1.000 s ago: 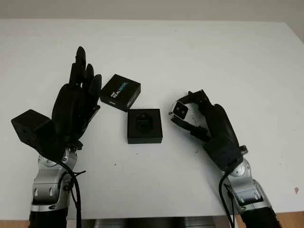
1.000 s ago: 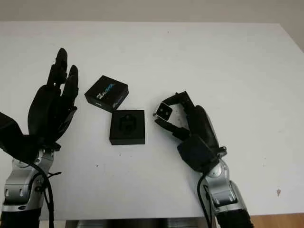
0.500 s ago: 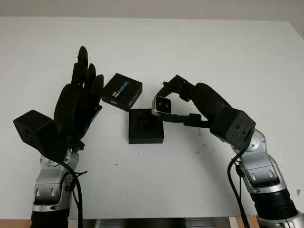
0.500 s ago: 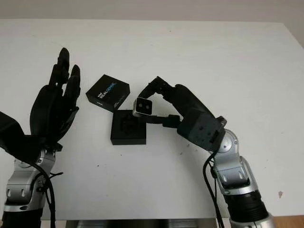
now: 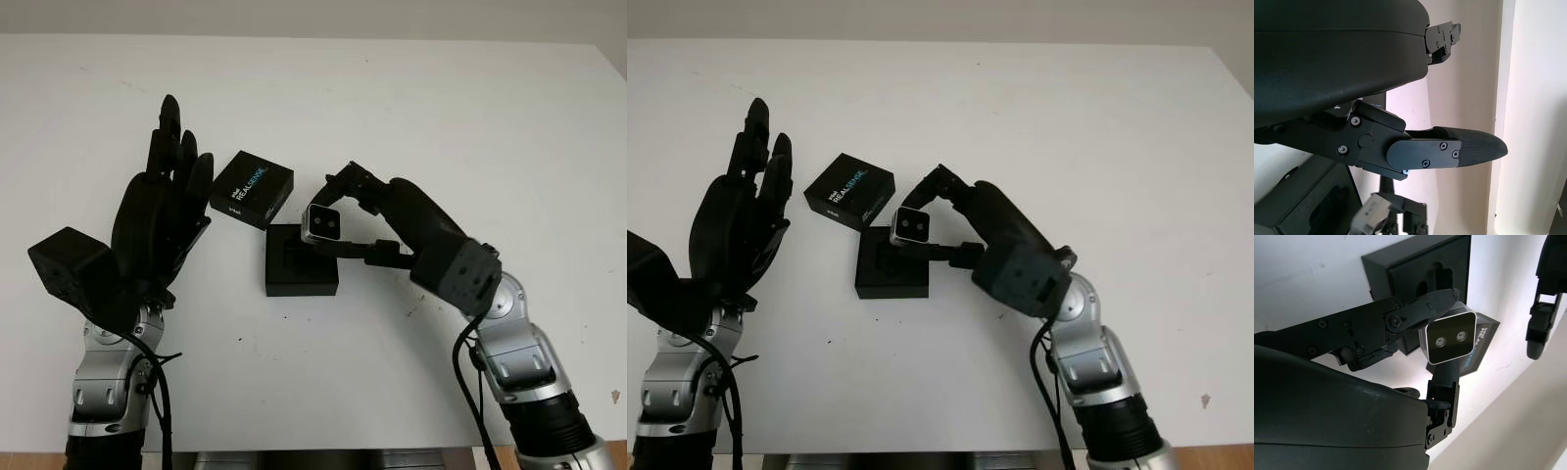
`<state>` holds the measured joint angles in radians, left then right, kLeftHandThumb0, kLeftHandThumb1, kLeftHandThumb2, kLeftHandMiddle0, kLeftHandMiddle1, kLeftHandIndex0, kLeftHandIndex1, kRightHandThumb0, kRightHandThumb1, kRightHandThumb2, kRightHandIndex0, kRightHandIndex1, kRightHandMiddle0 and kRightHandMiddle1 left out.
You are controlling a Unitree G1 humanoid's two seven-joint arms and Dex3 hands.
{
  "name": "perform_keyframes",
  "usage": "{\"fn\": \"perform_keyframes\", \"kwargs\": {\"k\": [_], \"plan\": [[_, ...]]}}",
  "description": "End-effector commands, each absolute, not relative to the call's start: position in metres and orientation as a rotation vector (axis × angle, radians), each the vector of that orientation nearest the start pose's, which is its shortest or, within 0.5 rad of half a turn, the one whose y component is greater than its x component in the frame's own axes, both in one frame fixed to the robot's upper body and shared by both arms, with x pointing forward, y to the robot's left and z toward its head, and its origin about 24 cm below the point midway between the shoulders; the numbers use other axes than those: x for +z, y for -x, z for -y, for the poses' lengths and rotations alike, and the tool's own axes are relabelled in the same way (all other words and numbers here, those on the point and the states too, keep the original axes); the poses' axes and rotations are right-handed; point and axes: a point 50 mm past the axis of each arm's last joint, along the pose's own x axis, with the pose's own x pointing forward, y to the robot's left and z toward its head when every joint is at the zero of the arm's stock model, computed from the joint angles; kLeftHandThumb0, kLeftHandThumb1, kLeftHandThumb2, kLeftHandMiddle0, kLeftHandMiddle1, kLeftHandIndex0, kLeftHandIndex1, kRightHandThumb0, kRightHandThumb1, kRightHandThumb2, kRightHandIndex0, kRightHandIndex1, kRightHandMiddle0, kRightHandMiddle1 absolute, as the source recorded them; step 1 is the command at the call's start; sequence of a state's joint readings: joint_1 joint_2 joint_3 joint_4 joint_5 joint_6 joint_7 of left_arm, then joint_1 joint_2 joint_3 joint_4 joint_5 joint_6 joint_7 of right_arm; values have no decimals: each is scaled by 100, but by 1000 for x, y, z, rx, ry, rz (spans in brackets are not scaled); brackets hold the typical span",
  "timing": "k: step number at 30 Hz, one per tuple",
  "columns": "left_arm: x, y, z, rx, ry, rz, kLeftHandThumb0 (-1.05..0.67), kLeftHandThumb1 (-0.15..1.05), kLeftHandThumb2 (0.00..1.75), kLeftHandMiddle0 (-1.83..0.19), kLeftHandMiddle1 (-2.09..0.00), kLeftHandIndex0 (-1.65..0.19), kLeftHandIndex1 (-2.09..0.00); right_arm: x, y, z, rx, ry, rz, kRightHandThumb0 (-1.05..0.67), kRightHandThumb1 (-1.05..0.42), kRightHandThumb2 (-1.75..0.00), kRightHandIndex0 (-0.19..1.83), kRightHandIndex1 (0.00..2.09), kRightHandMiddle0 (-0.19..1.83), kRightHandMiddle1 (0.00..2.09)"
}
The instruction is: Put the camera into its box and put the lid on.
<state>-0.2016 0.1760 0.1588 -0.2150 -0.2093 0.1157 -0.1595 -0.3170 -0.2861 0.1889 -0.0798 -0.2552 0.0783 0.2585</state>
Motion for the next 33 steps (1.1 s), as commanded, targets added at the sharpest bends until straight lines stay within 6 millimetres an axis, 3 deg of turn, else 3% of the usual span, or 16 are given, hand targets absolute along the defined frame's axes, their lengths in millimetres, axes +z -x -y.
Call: {"fn": "perform_keyframes", "kwargs": {"k": [1,14,23,33], "plan": [[142,-278,-188,-104,21,322,-77,105,41,19,0,19,0,123,-294,118,420,589,267,-49,-104,-6,28,6,32,164],[142,-279,-186,-106,3,327,-77,105,42,19,0,19,0,111,-279,101,411,597,269,-43,-104,-6,28,6,27,170],[143,-279,-184,-111,16,332,-78,105,42,19,0,19,0,113,-278,105,452,643,260,-44,-105,-6,27,5,25,172],[144,-278,-184,-107,15,334,-77,105,43,19,0,19,0,125,-288,117,474,826,299,-44,-100,-5,31,7,32,162]]}}
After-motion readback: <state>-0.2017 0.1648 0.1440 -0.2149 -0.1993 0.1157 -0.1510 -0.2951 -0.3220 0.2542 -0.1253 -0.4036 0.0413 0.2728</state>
